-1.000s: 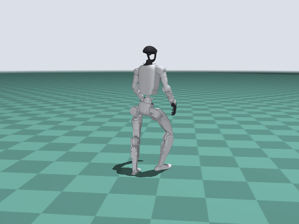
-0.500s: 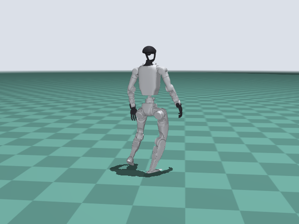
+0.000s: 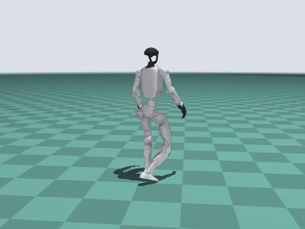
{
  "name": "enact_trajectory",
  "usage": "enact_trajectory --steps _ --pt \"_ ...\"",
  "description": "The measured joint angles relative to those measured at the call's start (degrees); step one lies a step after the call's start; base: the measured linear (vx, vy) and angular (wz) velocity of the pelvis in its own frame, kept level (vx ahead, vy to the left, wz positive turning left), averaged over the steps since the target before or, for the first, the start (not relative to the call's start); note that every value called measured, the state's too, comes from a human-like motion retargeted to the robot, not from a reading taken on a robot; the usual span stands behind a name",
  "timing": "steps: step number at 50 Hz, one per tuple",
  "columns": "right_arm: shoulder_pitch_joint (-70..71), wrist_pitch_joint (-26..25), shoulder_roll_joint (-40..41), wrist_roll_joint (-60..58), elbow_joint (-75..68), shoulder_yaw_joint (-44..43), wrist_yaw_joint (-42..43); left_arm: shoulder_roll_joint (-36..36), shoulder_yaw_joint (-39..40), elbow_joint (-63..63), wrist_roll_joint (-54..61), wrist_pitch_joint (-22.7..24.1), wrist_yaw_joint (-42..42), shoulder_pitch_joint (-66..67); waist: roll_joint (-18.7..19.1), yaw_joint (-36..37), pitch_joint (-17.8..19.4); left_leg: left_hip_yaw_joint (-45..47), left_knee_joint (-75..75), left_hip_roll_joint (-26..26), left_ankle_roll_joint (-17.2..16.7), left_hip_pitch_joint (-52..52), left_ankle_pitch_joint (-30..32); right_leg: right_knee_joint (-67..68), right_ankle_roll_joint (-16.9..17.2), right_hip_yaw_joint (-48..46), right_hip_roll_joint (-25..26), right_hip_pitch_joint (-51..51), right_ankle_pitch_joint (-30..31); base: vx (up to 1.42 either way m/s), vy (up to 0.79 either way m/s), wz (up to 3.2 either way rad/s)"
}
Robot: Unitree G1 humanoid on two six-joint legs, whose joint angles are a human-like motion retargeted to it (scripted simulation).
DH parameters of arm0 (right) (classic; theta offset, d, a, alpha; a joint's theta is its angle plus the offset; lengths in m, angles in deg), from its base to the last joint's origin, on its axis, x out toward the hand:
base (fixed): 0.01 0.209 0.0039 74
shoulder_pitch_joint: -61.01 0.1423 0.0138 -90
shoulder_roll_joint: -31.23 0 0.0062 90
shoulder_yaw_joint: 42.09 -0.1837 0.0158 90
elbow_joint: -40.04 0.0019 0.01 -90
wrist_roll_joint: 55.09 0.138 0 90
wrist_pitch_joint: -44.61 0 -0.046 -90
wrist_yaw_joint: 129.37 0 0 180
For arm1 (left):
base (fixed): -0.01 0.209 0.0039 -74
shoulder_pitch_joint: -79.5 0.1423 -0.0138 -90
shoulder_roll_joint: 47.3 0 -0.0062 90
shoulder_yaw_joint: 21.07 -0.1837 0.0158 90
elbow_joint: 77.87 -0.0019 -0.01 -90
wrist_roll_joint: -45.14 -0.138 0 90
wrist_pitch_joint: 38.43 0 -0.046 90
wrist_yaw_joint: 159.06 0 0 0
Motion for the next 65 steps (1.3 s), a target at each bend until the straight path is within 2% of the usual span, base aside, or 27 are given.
enact_trajectory --steps 3,7,11,17,21,27,35,43,54,59,65 --pt "0.66 0.47 0.10 0.98 2.05 1.20 -0.11 2.05 -1.22 2.01 -0.74 0.15 0.94 -2.52 -1.71 -3.09 0.36 1.91 -3.87 -4.14 0.65 3.74 -0.47 11.01 -1.18 -0.45 -6.39 -6.59 2.22 0.35 0.17 0.16" --pt "3.12 1.38 0.54 3.43 5.09 3.24 0.49 5.54 -3.20 2.67 -1.39 -0.14 2.55 -7.36 -3.11 -7.48 0.63 3.10 -15.00 -9.18 0.01 10.94 1.36 14.33 -1.45 -1.14 -9.38 -15.17 -0.93 0.35 0.11 0.10" --pt "4.53 2.59 0.94 5.73 8.40 4.69 1.78 7.26 -5.58 1.92 -1.55 0.09 3.80 -11.06 -3.00 -10.50 0.39 3.38 -24.49 -11.71 -1.64 17.21 3.32 6.64 -0.30 -3.66 -8.35 -20.63 -2.56 0.33 0.05 0.05" --pt "4.24 4.03 0.66 8.96 15.04 4.80 4.55 6.80 -9.01 0.63 -2.07 1.29 4.27 -13.50 -1.24 -10.96 -0.16 3.51 -36.57 -12.17 -3.59 24.89 6.53 -11.17 3.03 -7.22 -3.15 -23.00 2.72 0.29 0.04 -0.15" --pt "3.25 5.15 0.04 10.23 18.93 3.91 6.30 5.63 -10.39 0.17 -2.50 1.71 4.24 -11.90 -2.42 -11.21 -1.65 3.83 -37.00 -13.39 -3.51 26.35 5.69 -15.70 4.71 -7.39 -3.49 -24.00 5.33 0.24 0.02 -0.06" --pt "2.67 6.75 -1.10 12.44 24.08 1.19 9.57 4.06 -10.49 -1.78 -2.11 1.89 3.74 -7.13 -3.28 -9.85 -3.24 4.12 -37.04 -13.59 -2.42 29.15 3.89 -17.80 4.13 -8.36 -2.88 -21.66 6.18 0.23 0.00 -0.23" --pt "4.07 8.59 -1.58 15.13 28.11 -2.01 12.83 3.57 -8.06 -2.88 0.34 2.55 2.42 0.21 -4.00 -6.91 -3.66 4.05 -36.87 -12.58 -1.79 33.05 3.31 -20.56 2.29 -7.95 -0.19 -16.84 2.26 0.20 -0.05 -0.25" --pt "5.08 8.72 -0.68 17.21 28.35 -2.67 13.19 5.04 -4.21 -0.69 4.36 3.58 1.87 4.67 -4.25 -3.59 -3.13 3.80 -35.03 -10.52 -3.12 35.50 4.34 -24.48 1.29 -7.66 2.96 -11.85 0.01 0.18 -0.08 -0.17" --pt "6.46 5.59 1.64 15.47 13.79 -0.81 13.07 7.15 0.89 11.82 9.23 4.80 6.89 1.60 -4.72 0.32 -1.49 1.46 -19.34 -5.84 -5.16 32.24 2.57 -28.39 -0.89 -5.40 6.76 -6.56 -1.42 0.15 -0.10 -0.16" --pt "7.33 4.02 2.77 13.33 5.03 0.88 12.18 6.54 -1.29 18.42 8.67 5.06 9.62 -5.18 -3.55 0.99 -0.47 -0.35 -7.38 -2.40 -6.03 27.98 0.40 -28.90 -2.06 -4.49 8.87 -5.21 -1.85 0.08 -0.07 -0.19" --pt "6.67 3.27 3.55 11.55 -0.57 3.92 10.71 3.59 -9.69 19.27 6.97 4.76 10.79 -18.13 -0.21 -0.27 0.12 -0.97 3.29 2.20 -6.71 23.32 -2.06 -29.66 -2.55 -3.84 11.94 -4.86 -1.55 0.05 -0.02 -0.21"
